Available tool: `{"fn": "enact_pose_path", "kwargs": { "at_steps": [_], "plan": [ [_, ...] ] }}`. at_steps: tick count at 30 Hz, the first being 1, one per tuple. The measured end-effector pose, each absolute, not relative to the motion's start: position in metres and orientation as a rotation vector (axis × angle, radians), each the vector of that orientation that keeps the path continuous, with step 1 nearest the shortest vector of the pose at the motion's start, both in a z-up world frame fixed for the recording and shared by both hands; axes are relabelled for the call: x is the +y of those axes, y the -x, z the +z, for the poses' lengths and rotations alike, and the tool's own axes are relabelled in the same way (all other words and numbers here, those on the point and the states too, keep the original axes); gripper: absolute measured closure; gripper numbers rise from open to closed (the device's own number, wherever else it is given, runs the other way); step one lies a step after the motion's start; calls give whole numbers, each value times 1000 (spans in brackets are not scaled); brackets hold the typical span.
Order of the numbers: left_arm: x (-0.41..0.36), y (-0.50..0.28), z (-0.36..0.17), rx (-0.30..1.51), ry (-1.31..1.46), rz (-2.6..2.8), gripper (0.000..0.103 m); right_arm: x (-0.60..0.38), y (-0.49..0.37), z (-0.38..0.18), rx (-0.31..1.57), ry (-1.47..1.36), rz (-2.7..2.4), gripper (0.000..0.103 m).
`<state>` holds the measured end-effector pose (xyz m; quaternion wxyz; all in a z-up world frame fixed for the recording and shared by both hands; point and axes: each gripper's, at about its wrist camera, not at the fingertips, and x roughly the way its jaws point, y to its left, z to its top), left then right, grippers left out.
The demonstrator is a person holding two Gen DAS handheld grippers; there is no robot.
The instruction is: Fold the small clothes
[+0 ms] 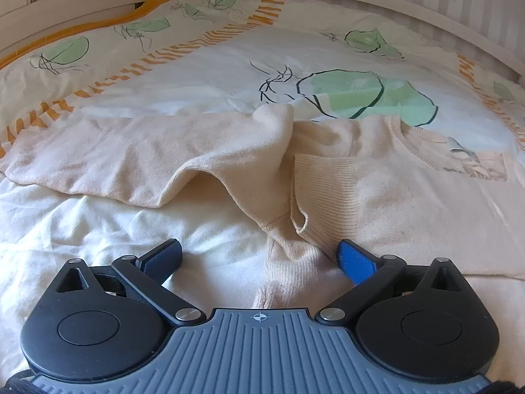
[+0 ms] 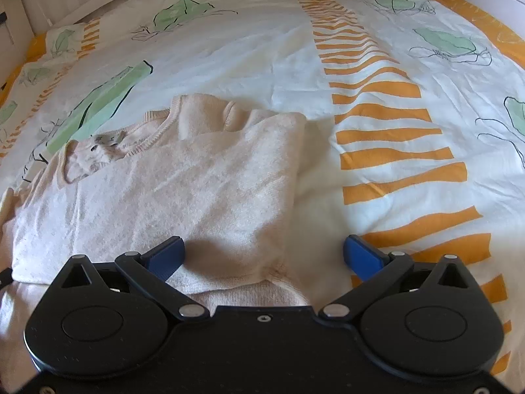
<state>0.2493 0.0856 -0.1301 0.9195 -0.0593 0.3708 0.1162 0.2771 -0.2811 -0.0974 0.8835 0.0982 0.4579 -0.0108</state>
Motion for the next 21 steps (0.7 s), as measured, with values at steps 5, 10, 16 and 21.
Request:
{"fn": "enact_pose_path", "kwargs": {
  "at_steps": [5, 10, 16, 21],
  "plan": [
    [90, -249, -129, 772, 124, 210, 1, -282, -280, -96, 974, -194, -16, 0],
    [94, -251, -122, 823, 86, 165, 2, -281, -294, -91, 1080, -170, -7, 0],
    [101, -237, -92, 734, 14, 270, 2, -296, -282, -69, 993, -307, -12, 1],
    [125, -228, -66, 699, -9, 311, 2, -292, -256, -28, 705, -295, 26, 1]
  ]
}}
